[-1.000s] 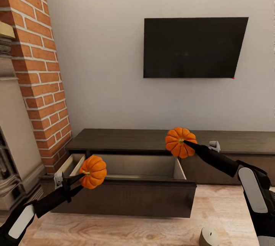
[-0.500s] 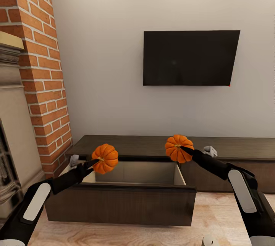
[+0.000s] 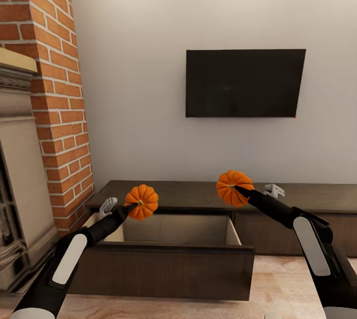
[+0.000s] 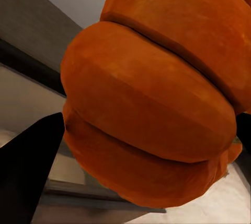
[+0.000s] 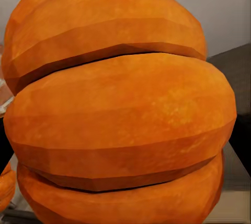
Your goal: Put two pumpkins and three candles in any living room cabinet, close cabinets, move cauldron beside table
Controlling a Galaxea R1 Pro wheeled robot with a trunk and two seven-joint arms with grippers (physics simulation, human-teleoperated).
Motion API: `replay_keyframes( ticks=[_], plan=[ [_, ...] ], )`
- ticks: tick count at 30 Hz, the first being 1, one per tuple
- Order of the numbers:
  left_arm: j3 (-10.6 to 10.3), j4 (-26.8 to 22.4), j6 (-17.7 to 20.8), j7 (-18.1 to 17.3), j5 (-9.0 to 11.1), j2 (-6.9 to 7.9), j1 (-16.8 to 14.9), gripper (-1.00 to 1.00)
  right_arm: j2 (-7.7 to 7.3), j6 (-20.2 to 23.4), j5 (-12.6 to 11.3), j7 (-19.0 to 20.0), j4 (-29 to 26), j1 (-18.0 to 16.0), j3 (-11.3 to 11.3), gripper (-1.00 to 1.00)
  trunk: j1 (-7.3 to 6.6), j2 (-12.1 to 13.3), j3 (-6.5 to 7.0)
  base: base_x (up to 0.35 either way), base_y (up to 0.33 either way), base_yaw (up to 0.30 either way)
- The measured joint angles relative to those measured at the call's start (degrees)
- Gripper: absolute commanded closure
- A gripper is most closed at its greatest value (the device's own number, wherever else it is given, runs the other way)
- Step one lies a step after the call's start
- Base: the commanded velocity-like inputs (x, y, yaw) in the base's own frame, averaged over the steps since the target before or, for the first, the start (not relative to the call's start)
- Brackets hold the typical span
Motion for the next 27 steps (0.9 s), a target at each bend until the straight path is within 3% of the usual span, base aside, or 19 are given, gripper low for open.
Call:
replay_keyframes(
  ticks=[27],
  plan=[
    [0.35, 0.04, -0.29, 0.19, -0.03, 0.45, 0.02, 1.0, -0.04, -0.08, -0.04, 0.0, 2.5, 0.03, 0.03, 1.0, 0.0, 0.0, -2.47, 0.0, 0.0, 0.0]
  ],
)
